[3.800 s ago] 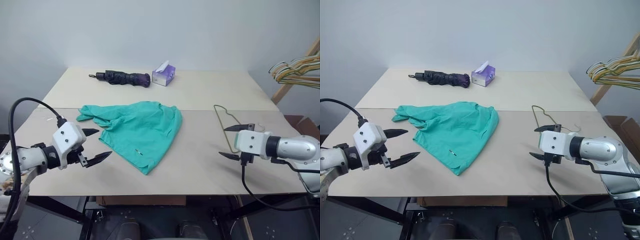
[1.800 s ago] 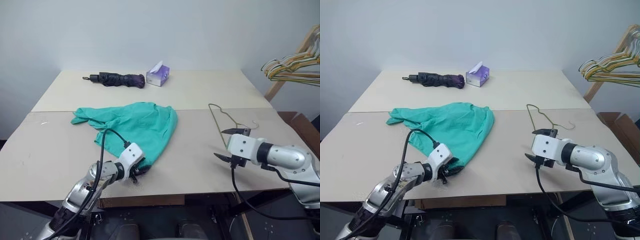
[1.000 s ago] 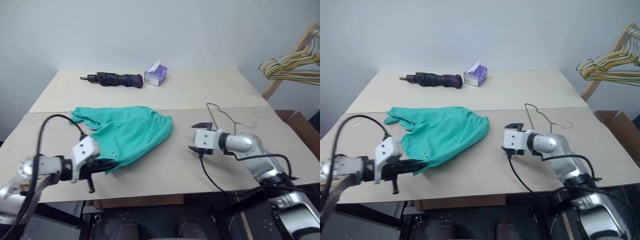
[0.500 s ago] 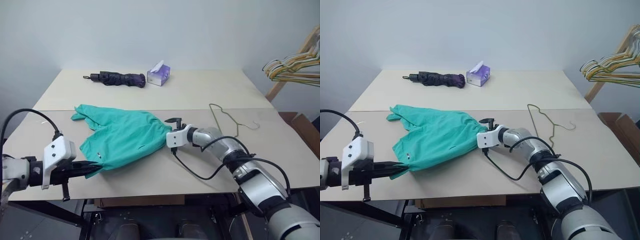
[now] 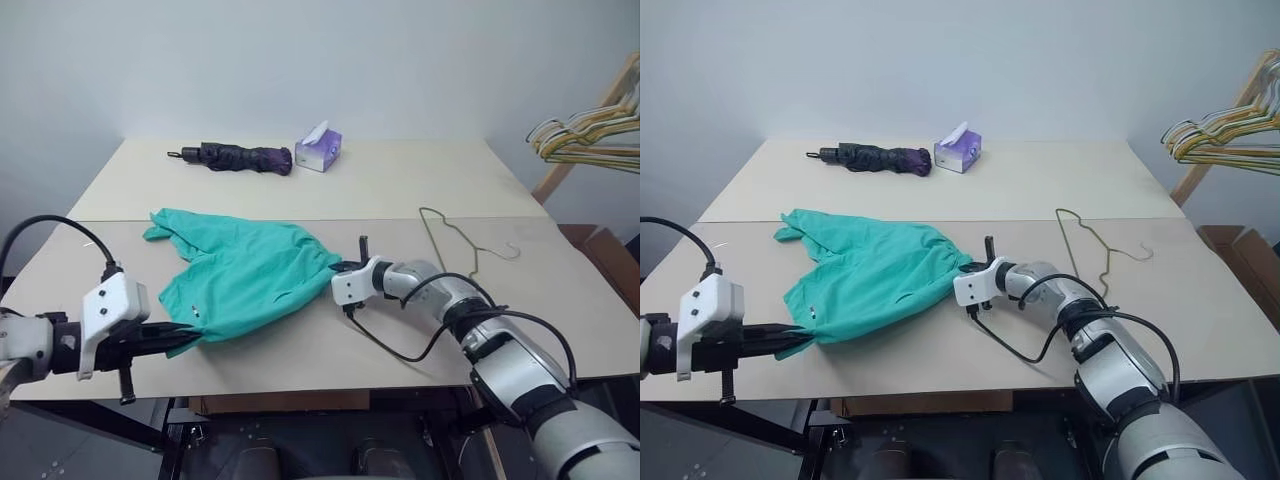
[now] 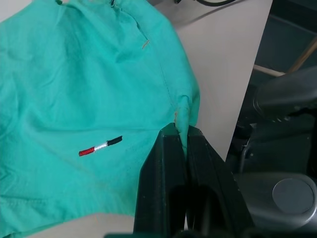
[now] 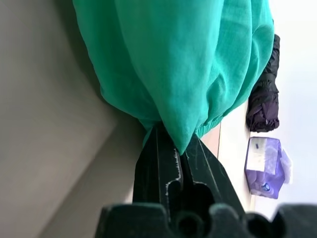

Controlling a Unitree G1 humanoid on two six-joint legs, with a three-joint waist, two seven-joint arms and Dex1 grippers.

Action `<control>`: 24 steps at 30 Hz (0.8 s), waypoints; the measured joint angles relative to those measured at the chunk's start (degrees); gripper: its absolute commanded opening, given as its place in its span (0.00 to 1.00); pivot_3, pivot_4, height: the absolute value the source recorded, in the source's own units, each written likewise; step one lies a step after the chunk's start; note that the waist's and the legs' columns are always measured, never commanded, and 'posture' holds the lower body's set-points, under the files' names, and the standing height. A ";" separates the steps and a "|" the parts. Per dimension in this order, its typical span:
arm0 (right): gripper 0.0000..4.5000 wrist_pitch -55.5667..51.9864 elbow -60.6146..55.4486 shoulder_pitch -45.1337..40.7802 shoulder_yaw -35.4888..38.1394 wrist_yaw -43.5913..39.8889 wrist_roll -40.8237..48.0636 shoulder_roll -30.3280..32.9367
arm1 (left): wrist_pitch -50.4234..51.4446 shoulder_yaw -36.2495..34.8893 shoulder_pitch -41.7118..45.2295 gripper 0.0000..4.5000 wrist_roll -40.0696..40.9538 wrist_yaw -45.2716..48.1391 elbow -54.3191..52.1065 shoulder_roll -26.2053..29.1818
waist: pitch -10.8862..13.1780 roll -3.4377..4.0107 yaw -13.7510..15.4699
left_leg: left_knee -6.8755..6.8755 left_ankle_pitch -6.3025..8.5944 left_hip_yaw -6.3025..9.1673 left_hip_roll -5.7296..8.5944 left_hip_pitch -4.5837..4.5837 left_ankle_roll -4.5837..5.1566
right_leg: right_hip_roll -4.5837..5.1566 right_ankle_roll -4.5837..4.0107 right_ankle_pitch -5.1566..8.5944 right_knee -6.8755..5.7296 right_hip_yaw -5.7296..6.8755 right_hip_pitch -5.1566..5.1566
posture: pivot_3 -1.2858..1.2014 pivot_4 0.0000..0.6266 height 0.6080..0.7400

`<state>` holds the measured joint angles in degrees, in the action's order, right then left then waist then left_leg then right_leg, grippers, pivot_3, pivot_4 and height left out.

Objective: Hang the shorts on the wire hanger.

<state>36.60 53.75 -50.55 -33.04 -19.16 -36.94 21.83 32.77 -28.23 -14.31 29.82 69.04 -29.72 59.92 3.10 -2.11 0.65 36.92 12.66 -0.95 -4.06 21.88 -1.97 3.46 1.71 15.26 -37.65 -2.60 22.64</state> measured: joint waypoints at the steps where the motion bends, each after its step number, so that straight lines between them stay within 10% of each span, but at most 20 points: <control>1: 0.00 0.01 -1.62 0.36 0.01 -1.09 0.01 1.19 | -0.02 0.13 0.09 0.00 -0.46 -0.29 0.24 0.14 | 0.00 0.00 0.05 | 0.00 0.00 -0.01 0.00 0.02 0.00 | 0.00 0.00 0.00 0.01 0.00 0.01 | 0.59 0.00 1.00; 14: 0.00 -33.85 -64.05 23.93 10.03 -47.58 39.71 29.41 | -1.83 1.43 -1.07 0.00 -1.41 4.95 1.17 3.34 | 0.01 0.03 0.52 | 0.01 0.00 -0.07 -0.14 -0.33 0.01 | -0.07 0.21 0.27 0.03 0.06 -0.26 | 0.57 0.00 1.00; 20: 0.00 -55.04 -64.44 15.64 10.90 -51.29 47.04 24.84 | -3.29 13.28 17.14 0.00 -4.81 2.60 8.26 3.84 | 0.00 0.04 0.28 | -0.02 0.01 -0.10 -0.16 -0.52 0.00 | -0.09 0.27 0.39 0.02 0.09 -0.42 | 0.57 0.00 1.00; 24: 0.00 -63.49 -47.86 0.42 11.48 -36.38 39.75 13.43 | -6.58 23.89 43.00 0.00 -17.37 -15.25 22.32 -8.33 | -0.03 0.04 1.12 | 0.02 -0.02 -0.03 -0.12 -0.22 -0.03 | -0.16 -0.15 0.04 -0.07 0.09 -0.18 | 0.57 0.00 1.00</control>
<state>-26.89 5.89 -50.12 -21.56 -55.54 2.81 35.26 26.19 -4.34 28.69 12.45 53.79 -7.40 51.59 3.07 -2.07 1.77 36.94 12.64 -0.98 -4.17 21.67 -1.99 3.30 1.56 15.30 -37.72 -2.51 22.46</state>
